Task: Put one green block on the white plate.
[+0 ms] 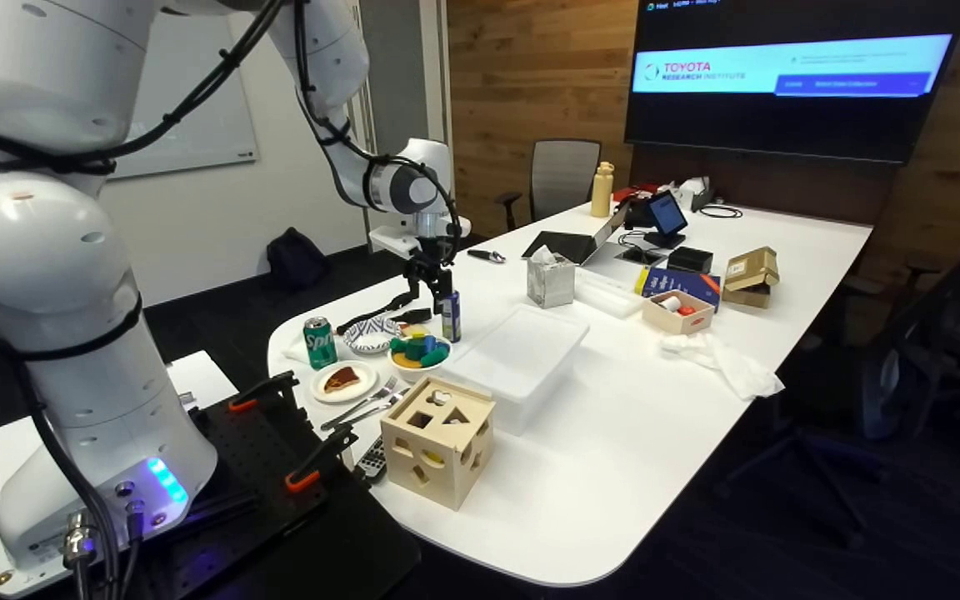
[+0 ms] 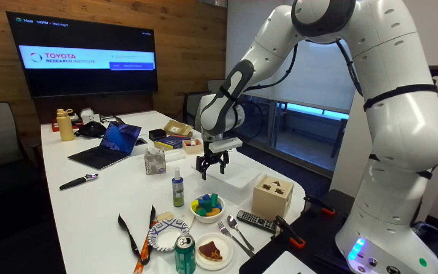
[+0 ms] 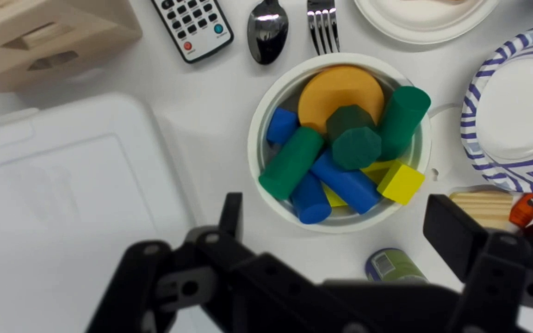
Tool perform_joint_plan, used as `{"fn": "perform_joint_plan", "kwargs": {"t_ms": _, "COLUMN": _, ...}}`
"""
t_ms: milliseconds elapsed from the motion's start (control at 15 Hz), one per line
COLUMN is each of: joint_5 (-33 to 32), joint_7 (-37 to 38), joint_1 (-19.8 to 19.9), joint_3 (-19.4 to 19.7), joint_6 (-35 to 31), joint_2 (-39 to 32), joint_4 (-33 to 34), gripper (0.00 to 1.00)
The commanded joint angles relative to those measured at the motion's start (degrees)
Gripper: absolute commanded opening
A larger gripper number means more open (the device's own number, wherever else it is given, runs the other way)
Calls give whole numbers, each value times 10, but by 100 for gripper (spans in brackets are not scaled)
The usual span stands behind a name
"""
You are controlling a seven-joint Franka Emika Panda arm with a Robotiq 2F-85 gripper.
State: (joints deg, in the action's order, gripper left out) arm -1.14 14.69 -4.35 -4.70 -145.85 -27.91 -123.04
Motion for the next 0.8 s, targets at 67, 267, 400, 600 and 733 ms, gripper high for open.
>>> {"fn": "perform_joint_plan", "kwargs": {"t_ms": 67, "joint_5": 45, "joint_7": -13, "joint_1": -6, "joint_3": 0, "joint_6": 10, "joint_2": -27, "joint_4": 12, "gripper": 100}}
{"fn": "perform_joint_plan", "kwargs": {"t_ms": 267, "joint_5": 40, "joint_7": -25, "joint_1": -16, "joint_3": -1, "joint_6": 13, "joint_2": -54, "joint_4": 22, "gripper": 100}}
{"fn": "perform_joint_plan", "kwargs": {"t_ms": 400, "joint_5": 37, "joint_7": -31, "joint_1": -24, "joint_3": -1, "joint_6": 15, "joint_2": -74, "joint_4": 33, "gripper": 100}}
{"fn": "perform_joint_plan", "kwargs": {"t_ms": 600, "joint_5": 33, "joint_7": -39, "joint_1": -35, "joint_3": -1, "joint_6": 26, "joint_2": -111, "joint_4": 63, "gripper": 100}}
{"fn": "perform_joint_plan", "kwargs": {"t_ms": 733, "joint_5": 30, "joint_7": -36, "joint_1": -44, "joint_3": 4, "joint_6": 32, "joint_2": -131, "joint_4": 84, "gripper": 100}}
